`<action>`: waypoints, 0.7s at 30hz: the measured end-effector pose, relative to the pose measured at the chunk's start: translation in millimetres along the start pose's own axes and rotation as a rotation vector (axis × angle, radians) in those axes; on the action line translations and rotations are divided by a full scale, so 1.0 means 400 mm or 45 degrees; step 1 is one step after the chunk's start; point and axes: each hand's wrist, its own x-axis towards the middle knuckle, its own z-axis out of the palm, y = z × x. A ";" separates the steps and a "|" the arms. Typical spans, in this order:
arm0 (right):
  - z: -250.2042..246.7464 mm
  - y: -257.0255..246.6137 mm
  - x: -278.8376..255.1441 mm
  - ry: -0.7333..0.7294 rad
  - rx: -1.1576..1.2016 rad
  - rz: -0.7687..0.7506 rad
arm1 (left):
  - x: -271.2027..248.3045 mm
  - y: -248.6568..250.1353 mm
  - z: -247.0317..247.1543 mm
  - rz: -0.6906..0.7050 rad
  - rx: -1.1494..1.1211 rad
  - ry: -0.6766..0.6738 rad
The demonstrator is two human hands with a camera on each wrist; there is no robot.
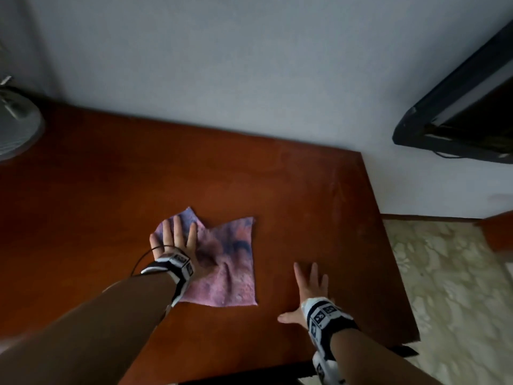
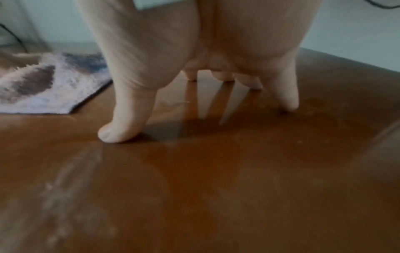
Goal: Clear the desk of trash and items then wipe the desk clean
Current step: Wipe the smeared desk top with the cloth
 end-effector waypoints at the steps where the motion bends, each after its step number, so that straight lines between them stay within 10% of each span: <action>1: -0.004 0.011 0.008 -0.022 0.000 0.009 | -0.005 0.002 0.006 -0.003 0.015 -0.006; 13: -0.018 0.007 0.037 -0.090 -0.125 -0.037 | 0.087 0.166 -0.091 0.099 -0.040 0.072; 21: -0.139 0.259 0.168 0.047 0.020 0.055 | 0.010 0.283 -0.029 -0.093 -0.051 -0.092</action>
